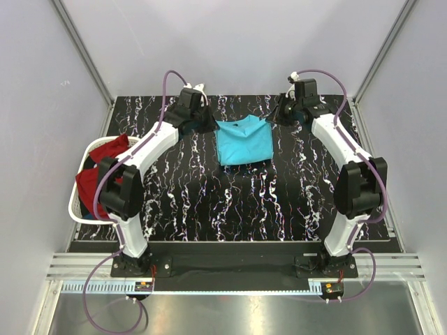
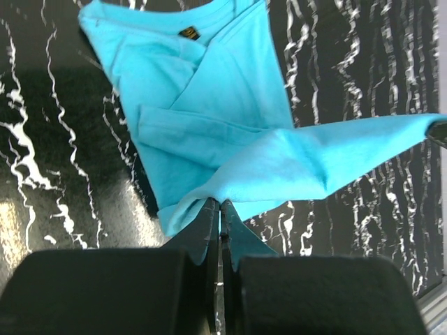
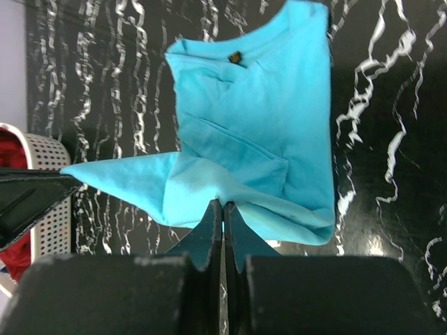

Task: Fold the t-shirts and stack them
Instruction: Fold the tshirt

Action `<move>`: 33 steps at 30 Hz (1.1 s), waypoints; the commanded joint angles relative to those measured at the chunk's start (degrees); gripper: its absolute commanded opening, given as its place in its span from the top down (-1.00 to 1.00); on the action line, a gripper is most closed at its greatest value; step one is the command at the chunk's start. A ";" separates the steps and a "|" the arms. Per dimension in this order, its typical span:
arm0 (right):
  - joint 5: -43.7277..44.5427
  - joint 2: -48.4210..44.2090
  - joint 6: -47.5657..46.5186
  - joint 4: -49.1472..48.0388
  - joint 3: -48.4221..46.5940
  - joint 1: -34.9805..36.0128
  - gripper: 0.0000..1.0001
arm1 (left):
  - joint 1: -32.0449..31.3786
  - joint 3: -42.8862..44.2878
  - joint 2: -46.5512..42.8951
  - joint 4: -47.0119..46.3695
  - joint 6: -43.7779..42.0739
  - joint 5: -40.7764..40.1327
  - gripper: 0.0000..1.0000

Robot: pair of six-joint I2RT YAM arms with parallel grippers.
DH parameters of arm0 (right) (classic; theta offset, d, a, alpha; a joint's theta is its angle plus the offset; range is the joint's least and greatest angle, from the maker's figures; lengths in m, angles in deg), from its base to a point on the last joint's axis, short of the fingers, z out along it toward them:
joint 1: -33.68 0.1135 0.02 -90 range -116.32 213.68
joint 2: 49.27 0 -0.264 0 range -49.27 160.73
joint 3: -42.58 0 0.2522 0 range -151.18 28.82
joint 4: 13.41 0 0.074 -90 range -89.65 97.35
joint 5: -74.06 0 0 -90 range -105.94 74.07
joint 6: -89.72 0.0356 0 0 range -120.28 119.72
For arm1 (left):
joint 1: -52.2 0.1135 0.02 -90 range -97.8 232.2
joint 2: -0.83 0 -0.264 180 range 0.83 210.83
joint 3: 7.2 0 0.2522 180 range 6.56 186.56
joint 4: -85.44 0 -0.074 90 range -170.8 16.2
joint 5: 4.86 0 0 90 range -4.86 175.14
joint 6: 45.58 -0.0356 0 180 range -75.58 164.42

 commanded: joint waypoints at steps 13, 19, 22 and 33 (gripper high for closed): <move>-4.69 -26.09 7.22 -1.02 26.76 0.16 1.00 | -2.02 -22.42 -19.30 -2.26 1.29 9.66 1.00; -6.62 -42.00 9.77 1.35 45.05 1.39 1.00 | -9.93 -41.33 -31.96 -5.33 4.63 8.43 1.00; -9.08 -47.99 11.27 1.62 52.44 2.27 1.00 | -13.01 -47.67 -35.92 -10.26 6.65 9.66 1.00; -5.31 -69.88 19.09 15.41 58.37 4.29 1.00 | -26.71 -51.66 -47.25 -3.07 14.12 0.71 1.00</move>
